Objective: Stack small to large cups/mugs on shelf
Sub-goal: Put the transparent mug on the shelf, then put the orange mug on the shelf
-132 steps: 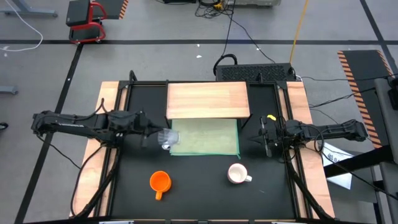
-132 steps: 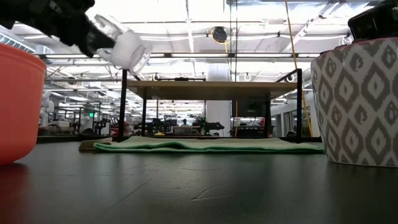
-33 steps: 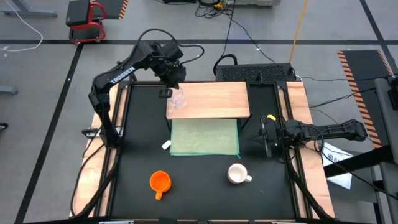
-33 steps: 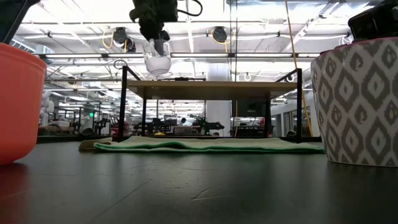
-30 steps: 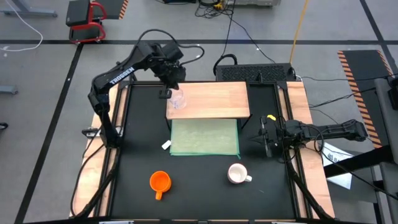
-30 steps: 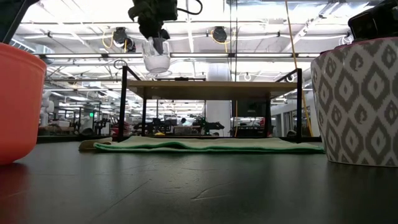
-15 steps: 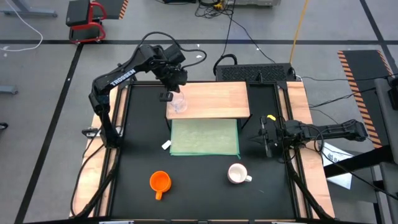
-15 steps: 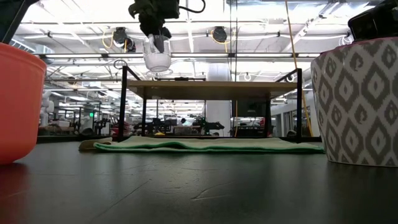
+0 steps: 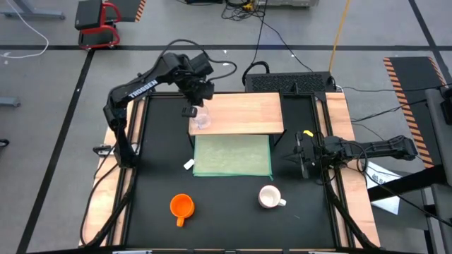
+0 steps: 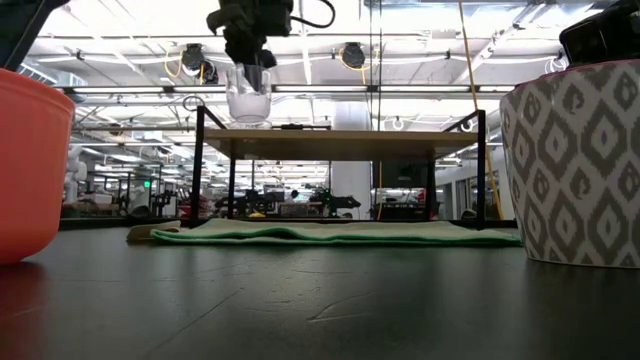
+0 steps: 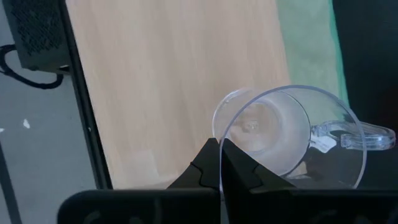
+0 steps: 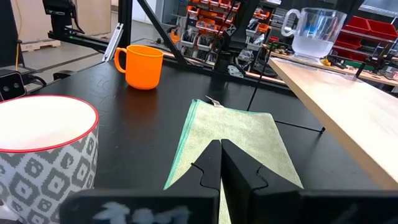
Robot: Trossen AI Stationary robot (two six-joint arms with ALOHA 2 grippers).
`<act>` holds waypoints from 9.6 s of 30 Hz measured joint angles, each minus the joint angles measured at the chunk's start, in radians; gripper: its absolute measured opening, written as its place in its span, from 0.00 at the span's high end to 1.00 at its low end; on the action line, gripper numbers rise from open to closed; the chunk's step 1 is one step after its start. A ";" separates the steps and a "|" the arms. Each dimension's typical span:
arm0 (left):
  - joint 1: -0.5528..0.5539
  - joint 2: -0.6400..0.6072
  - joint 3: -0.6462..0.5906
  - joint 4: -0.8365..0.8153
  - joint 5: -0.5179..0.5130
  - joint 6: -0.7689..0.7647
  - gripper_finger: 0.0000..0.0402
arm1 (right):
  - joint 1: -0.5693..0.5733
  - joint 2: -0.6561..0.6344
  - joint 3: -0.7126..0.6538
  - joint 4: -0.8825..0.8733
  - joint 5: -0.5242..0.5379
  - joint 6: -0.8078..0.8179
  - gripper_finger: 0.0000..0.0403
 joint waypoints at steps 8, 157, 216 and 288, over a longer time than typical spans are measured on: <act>-0.005 0.016 0.000 0.006 -0.007 0.018 1.00 | 0.000 0.000 0.000 0.000 0.000 0.000 1.00; -0.544 -1.390 -1.536 1.109 0.055 -0.772 1.00 | 0.000 0.000 0.000 0.006 0.000 0.008 1.00; -1.178 -0.852 -1.294 1.133 -0.362 -0.960 1.00 | 0.000 0.000 0.000 0.012 0.000 0.026 1.00; -1.012 -0.364 -0.823 0.542 -0.038 -1.088 0.89 | 0.000 0.000 0.000 0.010 0.000 0.023 1.00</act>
